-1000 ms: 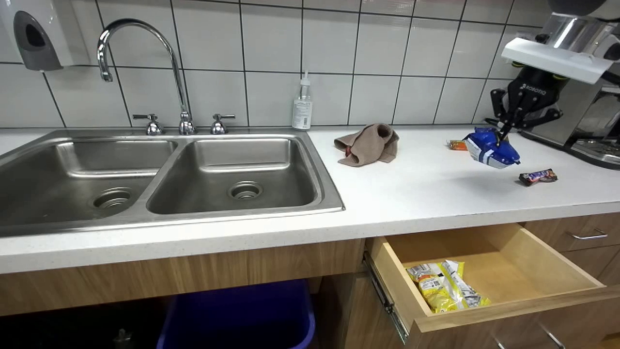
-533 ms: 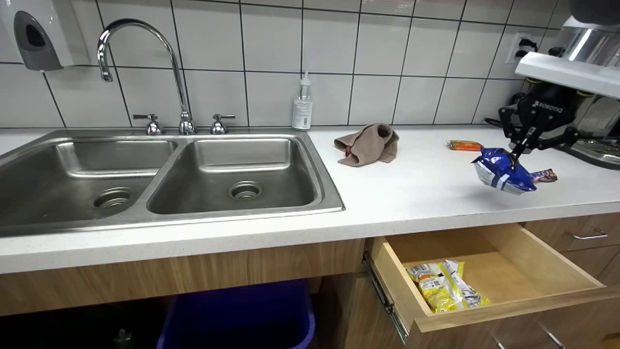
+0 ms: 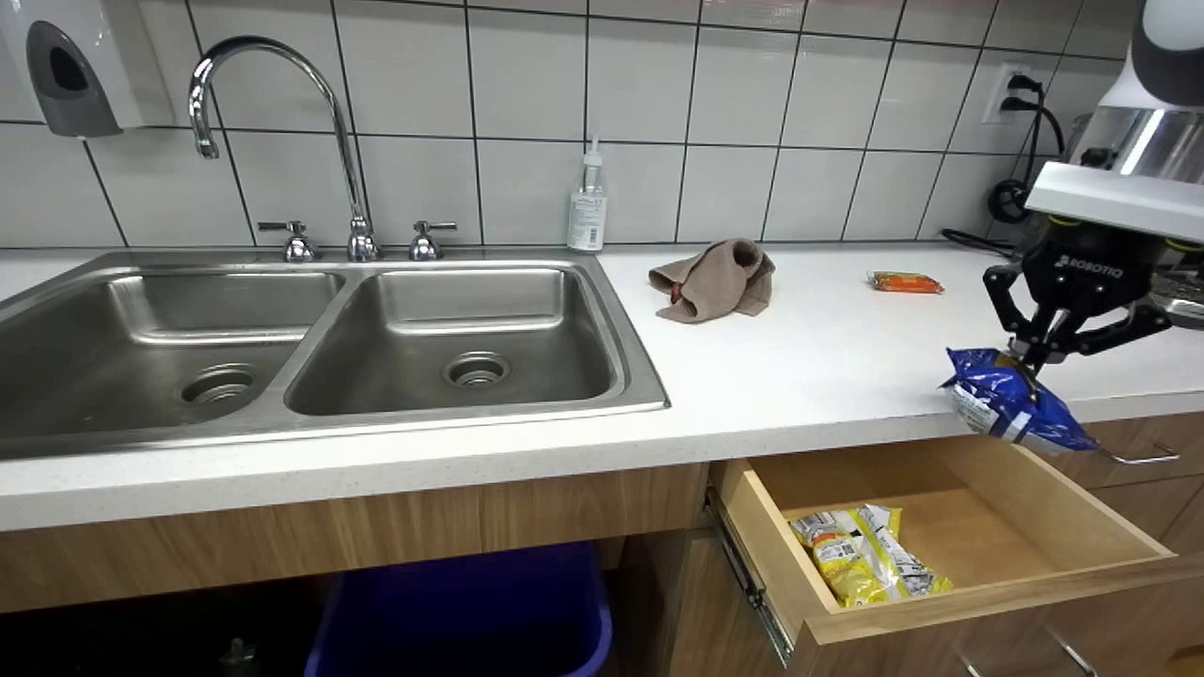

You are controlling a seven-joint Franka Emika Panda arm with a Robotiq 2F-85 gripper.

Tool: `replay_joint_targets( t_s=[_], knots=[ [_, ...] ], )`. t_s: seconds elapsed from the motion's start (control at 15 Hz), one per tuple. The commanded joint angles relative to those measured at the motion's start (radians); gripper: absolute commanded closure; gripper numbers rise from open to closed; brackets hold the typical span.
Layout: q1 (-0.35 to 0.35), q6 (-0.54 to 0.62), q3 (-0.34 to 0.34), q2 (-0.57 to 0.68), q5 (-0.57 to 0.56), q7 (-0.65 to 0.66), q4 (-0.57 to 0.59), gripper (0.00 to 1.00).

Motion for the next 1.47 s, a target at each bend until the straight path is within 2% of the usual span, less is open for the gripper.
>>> replay_joint_targets(
  t_s=[0.0, 0.73, 1.4],
  knots=[
    [-0.022, 0.009, 0.027, -0.029, -0.033, -0.013, -0.047, 1.0],
    [-0.011, 0.057, 0.054, 0.055, -0.096, 0.006, -0.039, 1.0],
    [0.006, 0.101, 0.043, 0.155, -0.14, 0.011, 0.008, 1.0]
  ],
)
